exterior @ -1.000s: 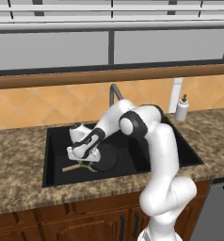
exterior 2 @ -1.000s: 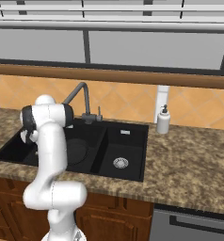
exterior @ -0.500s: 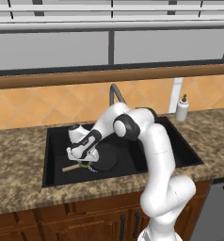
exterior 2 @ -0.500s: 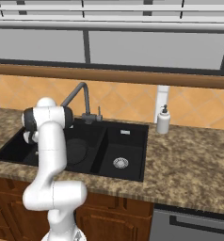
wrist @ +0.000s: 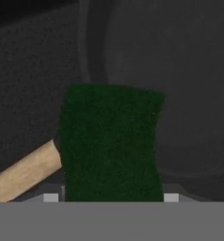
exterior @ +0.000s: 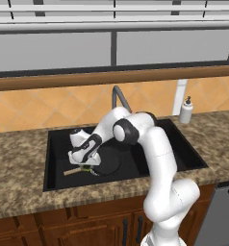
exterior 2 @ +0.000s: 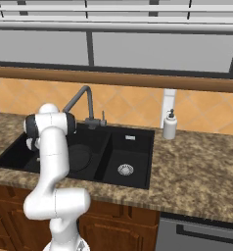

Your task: Pick the pan and sponge and place them into the sink. Then turn on the water.

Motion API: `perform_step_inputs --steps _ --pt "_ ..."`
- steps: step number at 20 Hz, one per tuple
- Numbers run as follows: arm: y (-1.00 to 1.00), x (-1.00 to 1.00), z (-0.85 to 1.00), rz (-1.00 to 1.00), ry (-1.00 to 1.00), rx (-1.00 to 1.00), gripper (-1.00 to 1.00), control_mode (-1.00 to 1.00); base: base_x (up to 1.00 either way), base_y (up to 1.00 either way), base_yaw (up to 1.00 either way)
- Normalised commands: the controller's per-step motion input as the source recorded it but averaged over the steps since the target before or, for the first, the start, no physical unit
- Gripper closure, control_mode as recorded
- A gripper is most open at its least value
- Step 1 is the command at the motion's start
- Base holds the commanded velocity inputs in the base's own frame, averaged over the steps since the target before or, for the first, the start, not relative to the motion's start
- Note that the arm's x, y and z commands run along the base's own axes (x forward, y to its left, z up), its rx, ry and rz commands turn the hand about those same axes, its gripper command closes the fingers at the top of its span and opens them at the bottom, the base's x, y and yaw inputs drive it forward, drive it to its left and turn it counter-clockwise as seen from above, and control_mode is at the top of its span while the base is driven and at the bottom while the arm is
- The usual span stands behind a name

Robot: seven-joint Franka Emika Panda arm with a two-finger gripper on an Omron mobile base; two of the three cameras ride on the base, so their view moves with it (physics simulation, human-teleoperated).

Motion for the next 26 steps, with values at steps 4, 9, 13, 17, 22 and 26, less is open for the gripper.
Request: perform_step_inputs --steps 4,9,13,17,22,26 --pt "0.00 0.00 -0.06 0.00 0.00 0.00 1.00 -1.00 0.00 0.00 0.00" --pt "0.00 0.00 0.01 0.00 0.00 0.00 -1.00 -1.00 0.00 0.00 0.00" --pt "-0.21 -0.02 0.32 0.00 0.02 0.08 -1.00 -1.00 0.00 0.00 0.00" --pt "-0.08 -0.08 0.57 0.00 -0.04 0.01 -1.00 -1.00 0.00 0.00 0.00" --pt "-0.08 -0.24 0.77 0.00 -0.13 0.00 -1.00 -1.00 0.00 0.00 0.00" --pt "-0.42 -0.62 1.00 0.00 -0.16 0.03 -1.00 -1.00 0.00 0.00 0.00"
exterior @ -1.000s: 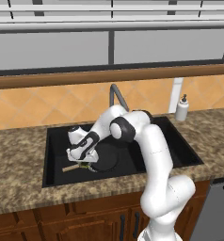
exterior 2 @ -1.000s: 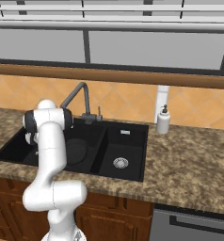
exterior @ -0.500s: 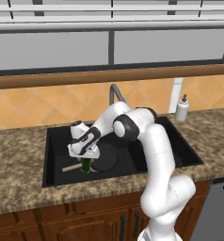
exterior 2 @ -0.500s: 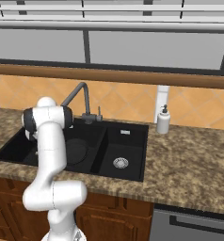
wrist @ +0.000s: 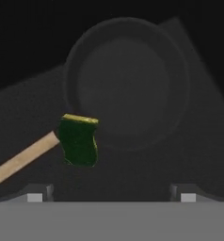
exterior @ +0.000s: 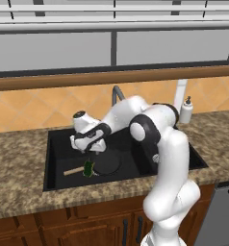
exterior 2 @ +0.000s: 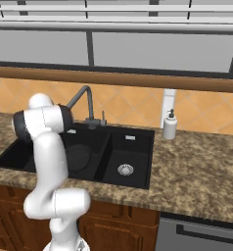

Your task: Pick the pan and sponge and place them into the sink. Then turn on the water.

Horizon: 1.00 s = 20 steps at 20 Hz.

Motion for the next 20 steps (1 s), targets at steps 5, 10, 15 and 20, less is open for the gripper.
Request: perform_step_inputs --steps 5,10,15,20 --pt "-0.62 -0.75 1.00 0.00 -0.10 0.10 -1.00 -1.00 0.00 0.00 0.00" --pt "-0.69 -0.83 1.00 -0.01 0.00 0.12 -1.00 -1.00 0.00 0.00 0.00" --pt "-0.64 -0.70 0.97 0.00 -0.01 0.05 -1.00 -1.00 0.00 0.00 0.00" --pt "-0.47 -0.44 0.44 0.00 -0.03 0.00 -1.00 -1.00 0.00 0.00 0.00"
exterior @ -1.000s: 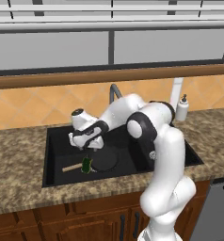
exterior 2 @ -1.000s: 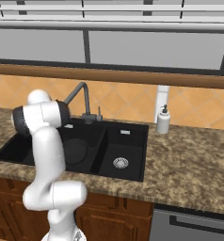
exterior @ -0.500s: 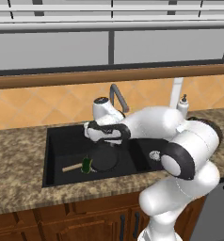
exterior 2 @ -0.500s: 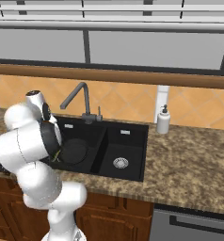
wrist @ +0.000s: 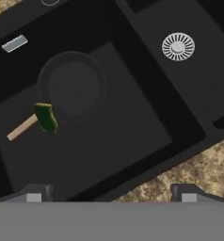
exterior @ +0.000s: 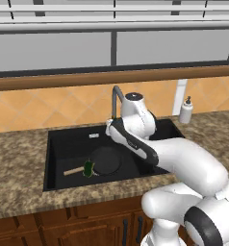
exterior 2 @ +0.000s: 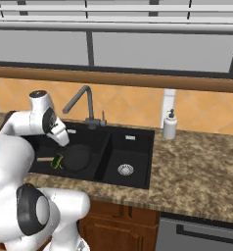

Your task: Pick the pan and sponge and place them into the sink. Then turn on the water.

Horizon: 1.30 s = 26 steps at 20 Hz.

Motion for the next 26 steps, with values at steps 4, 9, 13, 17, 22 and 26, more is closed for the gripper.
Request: perform_step_inputs --steps 4,9,13,17,22,26 --pt "-0.62 0.00 0.16 0.03 0.00 0.00 -1.00 -1.00 0.00 0.00 0.00" --pt "-0.79 0.03 0.15 0.06 0.02 0.04 -1.00 -1.00 0.00 0.00 0.00" --pt "-1.00 0.28 0.00 0.02 0.08 0.19 -1.00 -1.00 0.00 0.00 0.00" --pt "-0.82 0.21 0.00 0.00 0.03 0.23 -1.00 -1.00 0.00 0.00 0.00" --pt "-0.34 0.69 -0.17 0.01 -0.02 0.16 -1.00 -1.00 0.00 0.00 0.00" --pt "0.06 0.58 -0.03 0.02 -0.17 0.05 -1.00 -1.00 0.00 0.00 0.00"
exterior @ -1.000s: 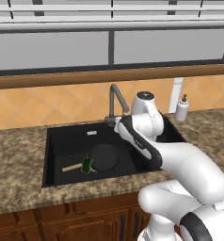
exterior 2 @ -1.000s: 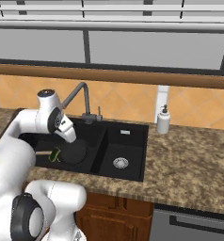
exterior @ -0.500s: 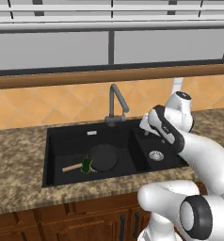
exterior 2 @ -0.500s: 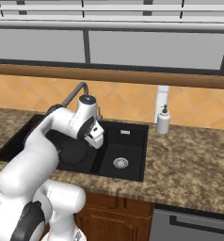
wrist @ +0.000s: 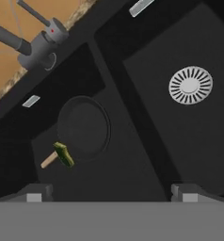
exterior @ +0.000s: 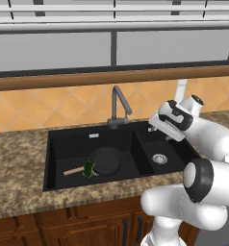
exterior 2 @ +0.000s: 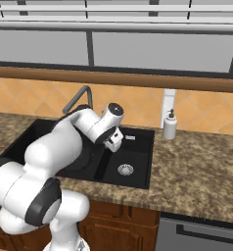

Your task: Pick the pan and sponge and place them into the sink. Then turn on the water.

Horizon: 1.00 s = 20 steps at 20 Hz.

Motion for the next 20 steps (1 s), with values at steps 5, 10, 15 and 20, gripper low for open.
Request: perform_step_inputs --steps 5,10,15,20 --pt "0.10 0.52 -0.01 0.00 -0.21 0.02 -1.00 -1.00 0.00 0.00 0.00" --pt "0.09 0.47 -0.04 0.00 -0.24 0.06 -1.00 -1.00 0.00 0.00 0.00" --pt "0.10 0.43 -0.02 0.00 -0.15 0.12 -1.00 -1.00 0.00 0.00 0.00" --pt "0.11 0.28 0.00 0.05 -0.05 0.12 -1.00 -1.00 0.00 0.00 0.00"
